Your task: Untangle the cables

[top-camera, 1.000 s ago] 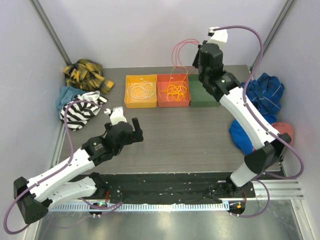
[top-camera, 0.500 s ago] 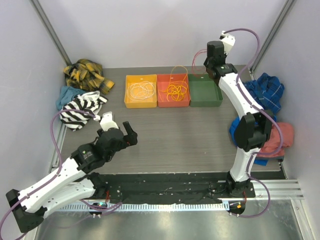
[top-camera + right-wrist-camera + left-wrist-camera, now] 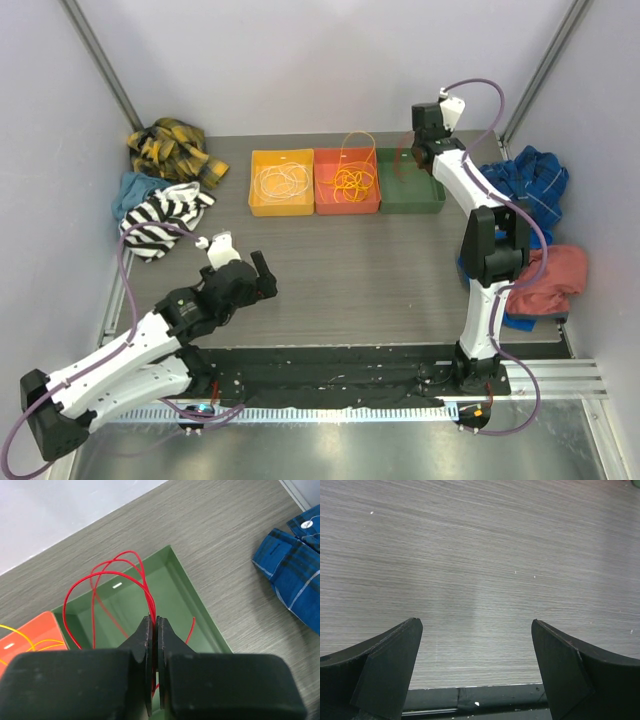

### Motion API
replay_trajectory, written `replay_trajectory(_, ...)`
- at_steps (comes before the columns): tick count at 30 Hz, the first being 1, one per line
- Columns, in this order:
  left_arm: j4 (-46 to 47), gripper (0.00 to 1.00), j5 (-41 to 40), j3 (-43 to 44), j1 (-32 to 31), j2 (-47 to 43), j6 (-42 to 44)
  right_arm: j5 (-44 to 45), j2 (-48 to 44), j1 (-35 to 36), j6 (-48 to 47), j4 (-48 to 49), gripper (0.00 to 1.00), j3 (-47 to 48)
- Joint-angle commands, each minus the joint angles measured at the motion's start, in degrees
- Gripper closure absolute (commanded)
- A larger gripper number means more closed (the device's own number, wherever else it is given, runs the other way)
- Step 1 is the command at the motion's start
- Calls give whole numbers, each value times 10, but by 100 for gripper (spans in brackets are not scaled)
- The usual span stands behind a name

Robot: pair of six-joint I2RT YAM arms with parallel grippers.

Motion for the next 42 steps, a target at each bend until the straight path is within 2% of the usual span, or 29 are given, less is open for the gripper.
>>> replay_trajectory(1,21,4,-1,1,1,18,-13,27,-7,1,4,38,99,-15)
replay_trajectory(3,25,4,3,2,1,27,-13,19,-11,1,-2,44,99,-31)
replay_trajectory(4,26,4,5,2,1,29,-12,4,-10,1,-6,41,95,-31)
replay_trajectory(5,30,6,7,3,1,29,-11,-1,-9,0,-8,38,72,-31)
replay_trajectory(7,31,7,11,3,1,31,-9,-6,-14,1,-9,34,49,-35)
replay_trajectory(8,32,7,12,3,1,30,-9,-6,-18,1,-8,35,33,-39)
replay_trajectory(11,33,6,13,4,1,25,-7,2,-31,1,0,37,25,-45)
replay_trajectory(15,23,6,10,7,1,17,-7,11,-93,8,17,57,22,-87)
replay_trajectory(17,16,6,1,11,1,11,-7,18,-166,26,8,98,23,-145)
replay_trajectory(19,8,3,-9,15,1,8,-5,33,-234,65,-7,125,22,-180)
replay_trajectory(22,6,1,-9,28,1,12,9,53,-283,120,-25,127,22,-231)
replay_trajectory(24,6,1,0,35,2,19,26,38,-329,139,-23,124,22,-279)
replay_trajectory(28,9,0,2,50,1,25,55,-58,-414,180,-10,139,28,-395)
replay_trajectory(29,9,0,1,50,1,26,60,-68,-434,197,-3,146,28,-447)
replay_trajectory(33,-10,0,-6,82,1,55,82,-85,-526,242,25,156,29,-548)
replay_trajectory(36,-13,0,-2,106,2,76,88,-69,-543,287,23,149,29,-595)
replay_trajectory(42,27,0,27,107,1,82,84,33,-495,387,-2,132,26,-591)
